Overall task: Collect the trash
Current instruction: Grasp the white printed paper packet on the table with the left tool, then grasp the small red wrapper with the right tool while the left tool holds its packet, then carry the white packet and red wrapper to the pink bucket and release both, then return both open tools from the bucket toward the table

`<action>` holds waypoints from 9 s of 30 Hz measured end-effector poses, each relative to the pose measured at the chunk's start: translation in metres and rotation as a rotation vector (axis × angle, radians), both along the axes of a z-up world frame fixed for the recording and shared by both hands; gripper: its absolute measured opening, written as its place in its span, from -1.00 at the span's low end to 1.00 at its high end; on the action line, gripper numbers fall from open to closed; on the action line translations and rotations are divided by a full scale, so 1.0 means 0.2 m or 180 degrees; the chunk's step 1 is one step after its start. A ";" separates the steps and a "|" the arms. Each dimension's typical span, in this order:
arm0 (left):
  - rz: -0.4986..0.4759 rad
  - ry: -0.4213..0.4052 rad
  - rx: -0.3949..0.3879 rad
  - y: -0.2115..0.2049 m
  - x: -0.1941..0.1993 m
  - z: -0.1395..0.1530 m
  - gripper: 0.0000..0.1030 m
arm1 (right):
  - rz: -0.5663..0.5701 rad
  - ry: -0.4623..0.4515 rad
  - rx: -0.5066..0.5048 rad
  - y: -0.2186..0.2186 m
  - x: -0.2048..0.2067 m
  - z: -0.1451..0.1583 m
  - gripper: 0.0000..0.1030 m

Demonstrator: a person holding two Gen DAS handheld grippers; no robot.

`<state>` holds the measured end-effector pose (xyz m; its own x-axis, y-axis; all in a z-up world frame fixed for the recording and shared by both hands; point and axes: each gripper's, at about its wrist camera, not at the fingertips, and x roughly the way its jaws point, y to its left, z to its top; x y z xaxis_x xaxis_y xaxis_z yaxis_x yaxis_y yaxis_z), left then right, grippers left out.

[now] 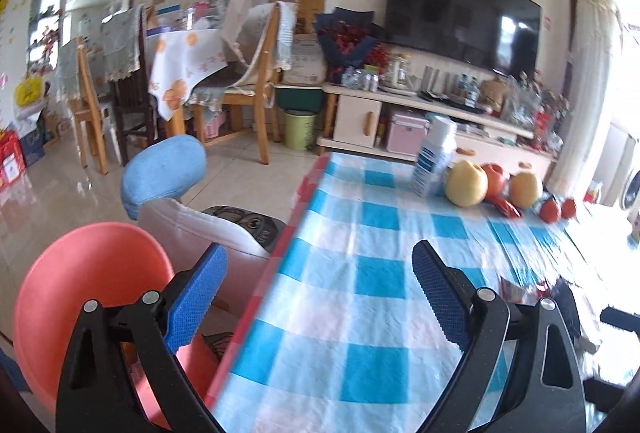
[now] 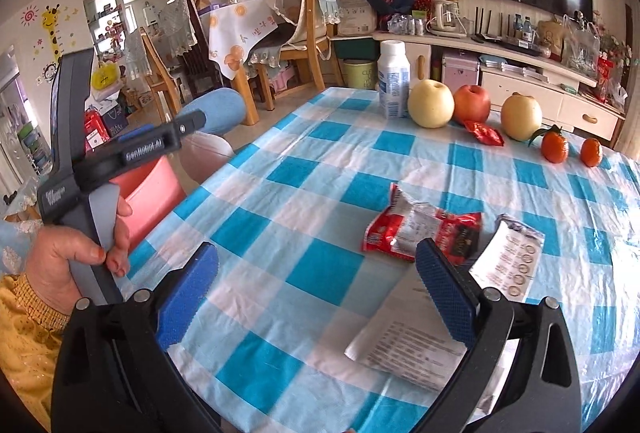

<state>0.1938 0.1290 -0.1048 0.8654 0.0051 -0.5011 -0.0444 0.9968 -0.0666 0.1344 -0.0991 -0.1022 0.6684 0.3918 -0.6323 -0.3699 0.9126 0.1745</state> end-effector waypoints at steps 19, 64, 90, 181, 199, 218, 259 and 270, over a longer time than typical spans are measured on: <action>-0.1374 0.0285 0.0412 -0.61 -0.19 -0.11 0.80 | -0.0943 0.0094 0.0324 -0.72 0.13 0.08 0.92; -0.2040 0.1168 0.0494 -1.40 0.14 -0.31 0.23 | -0.0968 0.0608 0.0797 -1.07 0.56 -0.24 0.92; -0.1503 0.0921 -0.0373 -0.79 0.26 -0.16 0.19 | -0.0707 0.0678 0.0545 -0.84 1.24 -0.33 0.63; 0.0145 0.0310 -0.0941 0.49 0.11 0.10 0.18 | 0.0636 0.0024 -0.0357 0.60 0.27 0.13 -0.61; 0.1351 0.0456 -0.1200 1.25 -0.03 -0.04 0.19 | 0.1506 0.0140 -0.0489 1.49 0.29 0.06 -0.60; 0.1465 0.0186 -0.0826 1.10 0.02 -0.02 0.80 | 0.0994 0.0143 -0.0252 1.17 0.27 0.04 0.65; 0.0276 0.0513 0.0286 0.17 0.11 -0.06 0.86 | 0.0238 0.0294 -0.0239 0.33 -0.03 -0.08 0.79; -0.0043 0.0520 0.0374 -0.06 0.03 -0.07 0.86 | 0.0194 0.0217 -0.0210 0.16 -0.07 -0.06 0.79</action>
<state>0.2003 0.1178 -0.1184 0.7731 0.0606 -0.6314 -0.0317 0.9979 0.0570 0.1207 -0.0667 -0.1138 0.5991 0.3863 -0.7013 -0.4143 0.8991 0.1413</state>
